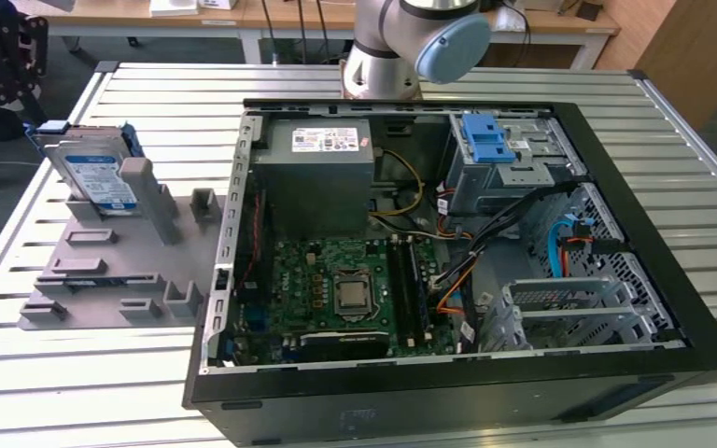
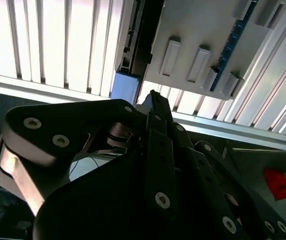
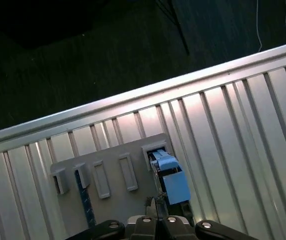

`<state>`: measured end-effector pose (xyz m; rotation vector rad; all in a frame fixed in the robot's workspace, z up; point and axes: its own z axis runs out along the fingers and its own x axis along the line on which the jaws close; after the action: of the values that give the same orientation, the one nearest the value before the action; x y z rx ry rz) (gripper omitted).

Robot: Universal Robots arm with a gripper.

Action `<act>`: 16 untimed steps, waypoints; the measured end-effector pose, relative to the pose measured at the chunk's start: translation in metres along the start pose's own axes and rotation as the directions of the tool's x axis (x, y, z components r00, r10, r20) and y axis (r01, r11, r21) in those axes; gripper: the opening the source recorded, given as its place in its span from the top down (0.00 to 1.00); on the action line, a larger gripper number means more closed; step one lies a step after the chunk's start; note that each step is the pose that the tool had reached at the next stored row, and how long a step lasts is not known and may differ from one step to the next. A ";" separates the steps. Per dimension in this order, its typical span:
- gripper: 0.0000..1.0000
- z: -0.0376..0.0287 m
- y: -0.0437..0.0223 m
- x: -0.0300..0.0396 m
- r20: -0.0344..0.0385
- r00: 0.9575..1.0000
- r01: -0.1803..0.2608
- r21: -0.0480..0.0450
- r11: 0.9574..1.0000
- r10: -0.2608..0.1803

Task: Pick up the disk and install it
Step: 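Pick up the disk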

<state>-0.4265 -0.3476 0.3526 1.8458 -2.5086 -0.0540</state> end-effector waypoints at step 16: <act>0.89 0.0017 0.0003 -0.0009 0.007 0.990 0.139 -0.001 0.990 -0.139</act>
<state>-0.4266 -0.3466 0.3509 2.0207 -2.3789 -0.0649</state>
